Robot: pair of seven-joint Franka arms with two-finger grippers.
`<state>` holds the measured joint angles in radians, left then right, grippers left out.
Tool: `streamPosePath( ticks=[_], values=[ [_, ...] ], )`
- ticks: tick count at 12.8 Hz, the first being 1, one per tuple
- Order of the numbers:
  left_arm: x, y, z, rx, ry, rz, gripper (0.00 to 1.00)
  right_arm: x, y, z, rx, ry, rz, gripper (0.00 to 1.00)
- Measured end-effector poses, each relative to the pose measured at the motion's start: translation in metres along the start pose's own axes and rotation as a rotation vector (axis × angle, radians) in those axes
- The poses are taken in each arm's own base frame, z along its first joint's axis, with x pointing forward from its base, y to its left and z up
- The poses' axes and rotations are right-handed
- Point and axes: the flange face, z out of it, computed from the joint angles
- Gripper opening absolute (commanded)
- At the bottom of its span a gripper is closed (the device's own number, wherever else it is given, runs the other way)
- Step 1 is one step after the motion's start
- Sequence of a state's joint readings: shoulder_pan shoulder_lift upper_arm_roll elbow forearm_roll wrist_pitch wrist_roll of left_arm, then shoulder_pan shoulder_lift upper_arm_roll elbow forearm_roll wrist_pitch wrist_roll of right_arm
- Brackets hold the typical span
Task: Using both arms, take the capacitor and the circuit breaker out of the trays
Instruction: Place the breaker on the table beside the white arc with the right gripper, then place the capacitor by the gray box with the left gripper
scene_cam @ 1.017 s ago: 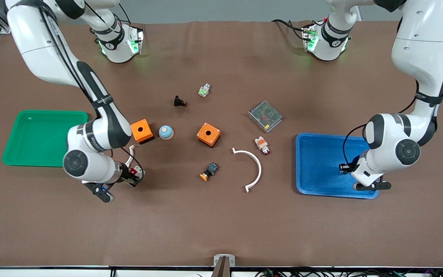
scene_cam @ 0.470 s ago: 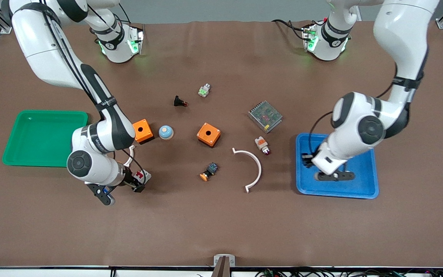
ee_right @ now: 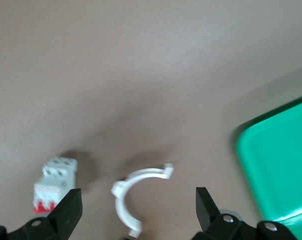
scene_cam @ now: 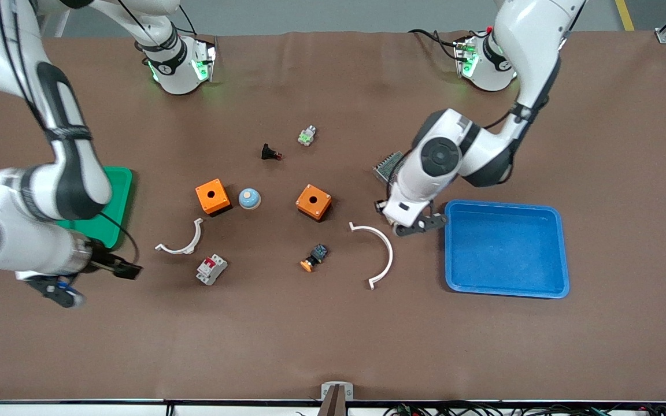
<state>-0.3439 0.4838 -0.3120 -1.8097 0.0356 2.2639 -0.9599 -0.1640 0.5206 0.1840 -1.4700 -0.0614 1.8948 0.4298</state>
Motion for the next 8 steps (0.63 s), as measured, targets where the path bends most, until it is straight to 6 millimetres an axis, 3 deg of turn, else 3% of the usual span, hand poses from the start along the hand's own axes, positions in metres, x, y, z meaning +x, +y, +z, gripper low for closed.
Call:
streamPosePath(
  ticks=[2, 4, 7, 8],
  values=[
    [-0.044, 0.025, 0.018, 0.019, 0.034, -0.088, 0.00, -0.004, 0.038, -0.052, -0.008, 0.028, -0.181, 1.00],
    [-0.075, 0.035, 0.046, 0.019, 0.036, -0.126, 0.00, -0.015, 0.068, -0.097, -0.029, 0.048, -0.284, 1.00],
    [-0.098, 0.038, 0.095, 0.014, 0.011, -0.150, 0.01, -0.049, 0.082, -0.160, -0.047, 0.065, -0.325, 1.00],
    [-0.100, 0.038, 0.107, 0.007, 0.005, -0.152, 0.17, -0.062, 0.080, -0.178, -0.049, 0.077, -0.331, 1.00]
  ],
)
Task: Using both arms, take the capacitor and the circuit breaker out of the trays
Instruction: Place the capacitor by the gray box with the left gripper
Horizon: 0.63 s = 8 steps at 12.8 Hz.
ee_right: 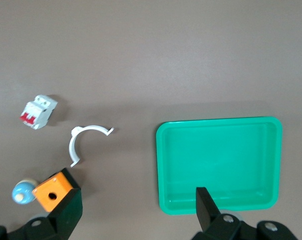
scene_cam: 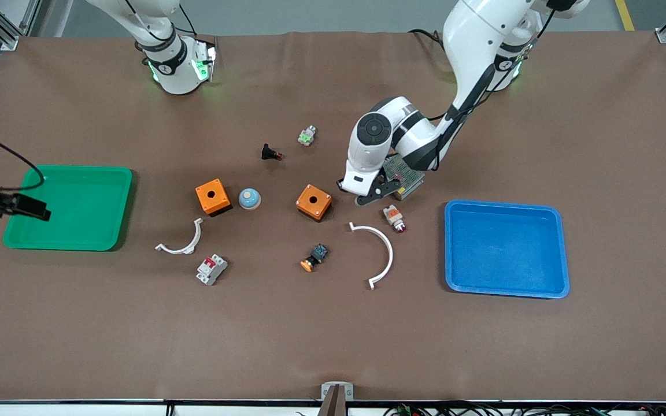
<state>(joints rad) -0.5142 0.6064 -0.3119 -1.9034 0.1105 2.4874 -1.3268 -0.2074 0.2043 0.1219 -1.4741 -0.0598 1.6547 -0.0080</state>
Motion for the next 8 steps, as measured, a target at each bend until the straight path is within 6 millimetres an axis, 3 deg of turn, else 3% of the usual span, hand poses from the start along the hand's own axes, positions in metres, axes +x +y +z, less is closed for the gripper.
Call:
streamPosePath(
  ticks=[1, 2, 5, 6, 8],
  values=[
    [0.001, -0.001, 0.009, -0.004, -0.005, -0.002, 0.80, -0.010, -0.006, -0.016, 0.000, 0.015, -0.005, 1.00],
    [0.002, 0.000, 0.007, -0.008, -0.003, -0.004, 1.00, -0.019, -0.008, -0.026, 0.011, 0.024, 0.000, 1.00],
    [0.011, 0.005, -0.002, -0.027, 0.008, -0.015, 1.00, -0.036, 0.004, -0.035, 0.037, 0.037, 0.041, 1.00],
    [0.022, 0.008, -0.014, -0.033, 0.018, -0.028, 1.00, -0.040, 0.005, -0.037, 0.040, 0.039, 0.043, 1.00],
    [0.063, 0.012, -0.067, -0.019, 0.045, -0.067, 1.00, -0.046, 0.001, -0.039, 0.044, 0.041, 0.037, 1.00]
  ],
)
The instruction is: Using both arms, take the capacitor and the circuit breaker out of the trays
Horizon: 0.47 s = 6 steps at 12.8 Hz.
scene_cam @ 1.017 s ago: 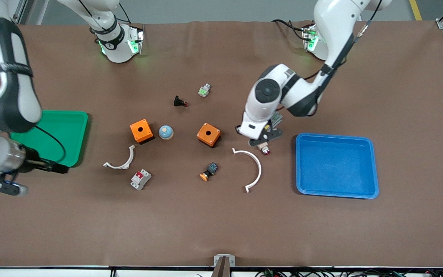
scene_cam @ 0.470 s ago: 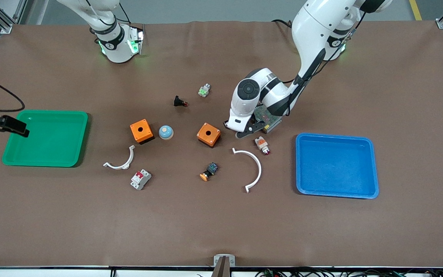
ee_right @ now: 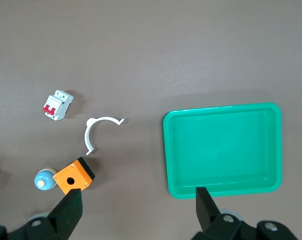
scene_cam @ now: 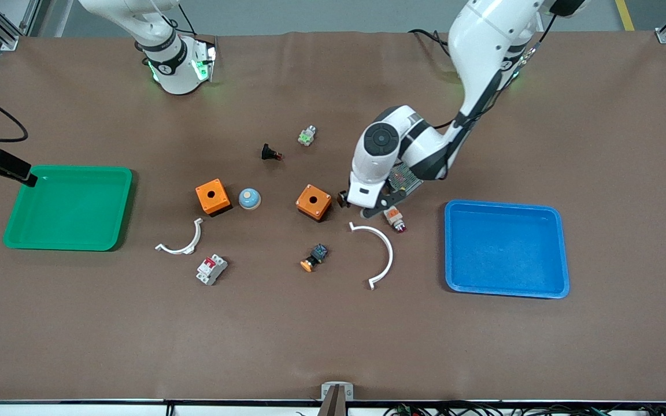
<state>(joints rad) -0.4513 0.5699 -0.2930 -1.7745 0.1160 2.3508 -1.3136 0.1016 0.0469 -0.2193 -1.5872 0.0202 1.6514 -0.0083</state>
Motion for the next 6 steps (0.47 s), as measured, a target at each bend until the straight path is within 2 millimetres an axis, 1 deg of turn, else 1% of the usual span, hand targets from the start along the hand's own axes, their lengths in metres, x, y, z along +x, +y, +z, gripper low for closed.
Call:
streamPosePath(
  ticks=[1, 2, 3, 4, 5, 6],
  values=[
    [0.031, 0.000, -0.040, 0.014, 0.017, -0.001, 1.00, -0.002, -0.002, 0.000, 0.002, 0.000, -0.004, 1.00],
    [0.066, -0.004, -0.088, 0.022, 0.035, 0.010, 1.00, -0.002, -0.004, -0.001, 0.004, 0.003, -0.007, 1.00],
    [0.102, -0.015, -0.136, 0.020, 0.055, 0.018, 1.00, -0.002, -0.004, -0.003, 0.005, 0.012, -0.009, 1.00],
    [0.137, -0.033, -0.181, 0.013, 0.076, 0.024, 1.00, -0.001, -0.001, -0.010, 0.006, 0.031, -0.004, 1.00],
    [0.166, -0.055, -0.217, 0.009, 0.096, 0.040, 1.00, 0.000, 0.005, -0.020, 0.006, 0.052, 0.007, 1.00],
    [0.188, -0.076, -0.244, 0.008, 0.111, 0.070, 1.00, 0.000, 0.012, -0.029, 0.006, 0.070, 0.018, 1.00]
  ],
)
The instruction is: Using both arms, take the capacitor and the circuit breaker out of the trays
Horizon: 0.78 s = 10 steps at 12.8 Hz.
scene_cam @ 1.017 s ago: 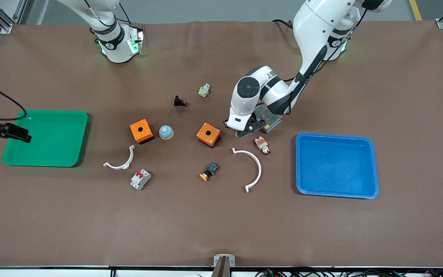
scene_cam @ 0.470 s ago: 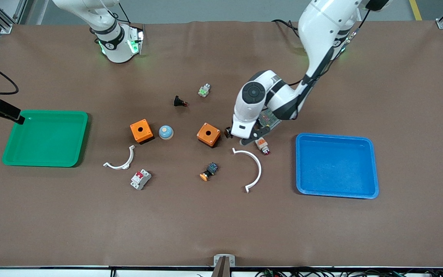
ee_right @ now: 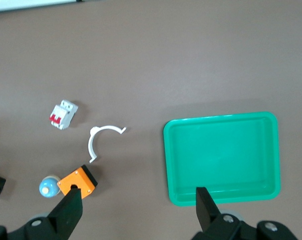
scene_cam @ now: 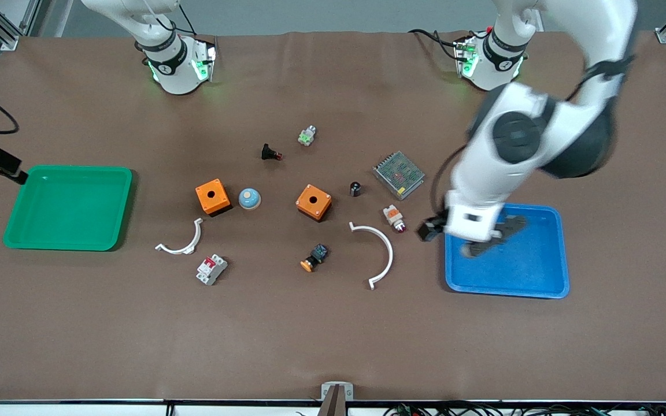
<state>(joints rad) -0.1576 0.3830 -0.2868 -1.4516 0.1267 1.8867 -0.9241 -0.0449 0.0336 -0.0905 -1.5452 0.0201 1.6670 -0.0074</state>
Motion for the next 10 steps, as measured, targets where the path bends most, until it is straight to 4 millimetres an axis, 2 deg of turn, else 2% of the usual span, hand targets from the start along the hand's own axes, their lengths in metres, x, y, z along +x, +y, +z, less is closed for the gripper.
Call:
streamPosePath(
  ticks=[2, 5, 7, 10],
  values=[
    [0.027, -0.043, -0.037, 0.020, 0.012, 0.093, 1.00, 0.001, 0.006, -0.008, -0.001, 0.017, 0.010, 1.00],
    [0.045, -0.100, -0.086, 0.058, 0.014, 0.232, 1.00, 0.001, -0.003, -0.009, 0.002, 0.018, -0.004, 1.00],
    [0.046, -0.128, -0.113, 0.080, 0.007, 0.309, 1.00, 0.001, -0.008, -0.009, 0.003, 0.014, -0.013, 1.00],
    [0.031, -0.153, -0.143, 0.099, -0.015, 0.379, 1.00, -0.001, -0.009, -0.008, 0.003, 0.001, -0.003, 1.00]
  ],
)
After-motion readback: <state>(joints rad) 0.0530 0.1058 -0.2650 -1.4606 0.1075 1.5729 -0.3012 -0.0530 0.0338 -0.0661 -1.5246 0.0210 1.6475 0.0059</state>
